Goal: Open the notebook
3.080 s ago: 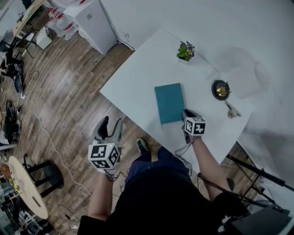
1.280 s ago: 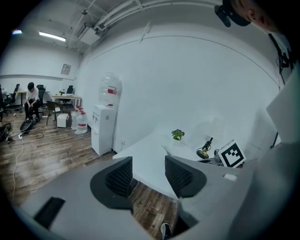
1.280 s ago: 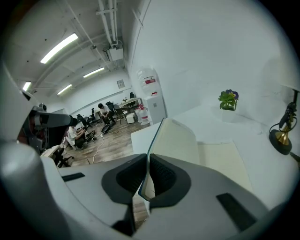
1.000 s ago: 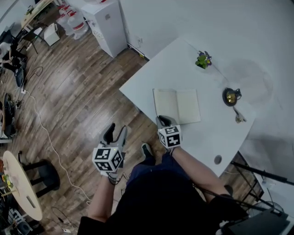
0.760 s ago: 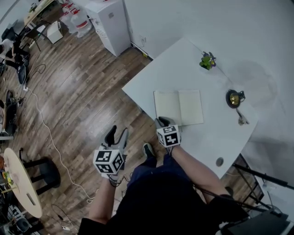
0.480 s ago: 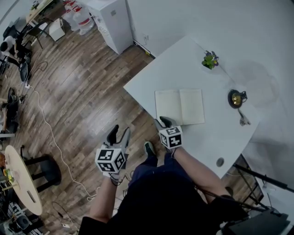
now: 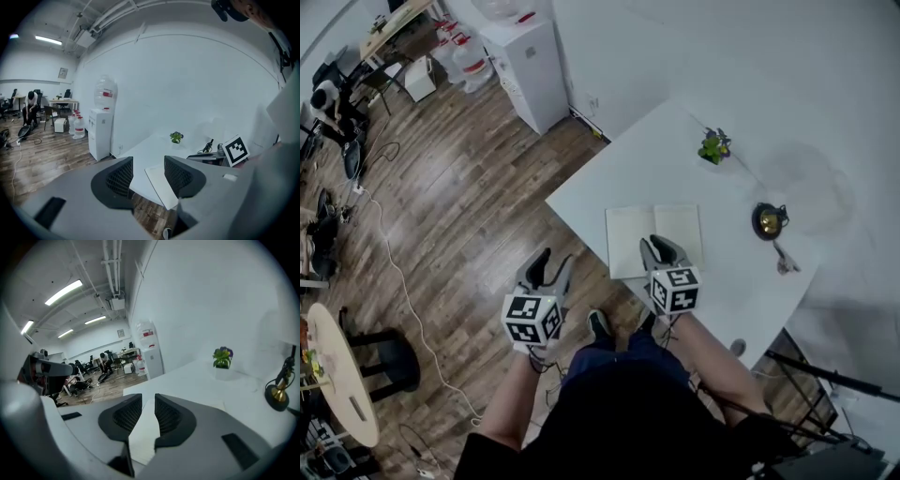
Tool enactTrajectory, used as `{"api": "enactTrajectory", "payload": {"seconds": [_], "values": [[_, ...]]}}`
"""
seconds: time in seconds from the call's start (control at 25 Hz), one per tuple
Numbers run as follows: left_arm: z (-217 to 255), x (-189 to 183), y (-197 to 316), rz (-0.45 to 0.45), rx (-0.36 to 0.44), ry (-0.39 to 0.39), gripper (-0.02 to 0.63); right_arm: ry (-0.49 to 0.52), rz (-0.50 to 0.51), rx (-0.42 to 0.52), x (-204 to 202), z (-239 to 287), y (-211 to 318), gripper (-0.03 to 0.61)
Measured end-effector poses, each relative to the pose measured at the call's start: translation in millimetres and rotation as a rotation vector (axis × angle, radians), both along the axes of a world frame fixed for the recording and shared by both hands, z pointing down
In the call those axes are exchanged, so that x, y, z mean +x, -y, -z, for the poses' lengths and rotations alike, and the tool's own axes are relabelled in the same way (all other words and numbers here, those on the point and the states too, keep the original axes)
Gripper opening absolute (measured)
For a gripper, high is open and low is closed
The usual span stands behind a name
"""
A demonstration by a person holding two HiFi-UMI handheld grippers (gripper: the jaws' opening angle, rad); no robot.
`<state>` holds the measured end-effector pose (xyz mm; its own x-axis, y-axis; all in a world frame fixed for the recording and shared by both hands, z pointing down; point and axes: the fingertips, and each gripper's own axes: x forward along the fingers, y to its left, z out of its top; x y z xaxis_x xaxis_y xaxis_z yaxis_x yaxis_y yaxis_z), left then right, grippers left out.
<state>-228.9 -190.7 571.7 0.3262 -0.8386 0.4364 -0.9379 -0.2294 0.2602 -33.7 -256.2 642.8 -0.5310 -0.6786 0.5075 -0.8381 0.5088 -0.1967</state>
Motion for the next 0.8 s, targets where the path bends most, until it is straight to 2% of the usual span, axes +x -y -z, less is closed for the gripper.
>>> {"api": "enactTrajectory", "payload": {"seconds": [0.24,0.48,0.8], "values": [[44,-1,50,0.033,0.122,0.074,0.198,0.037,-0.116,0.179,61,86,46,0.08],[108,-12,81,0.096,0.248,0.098,0.187,0.044,-0.179,0.367,109,171,69,0.071],[203,7,114,0.09,0.431,0.141,0.175,0.077,-0.218,0.582,139,278,89,0.063]]}}
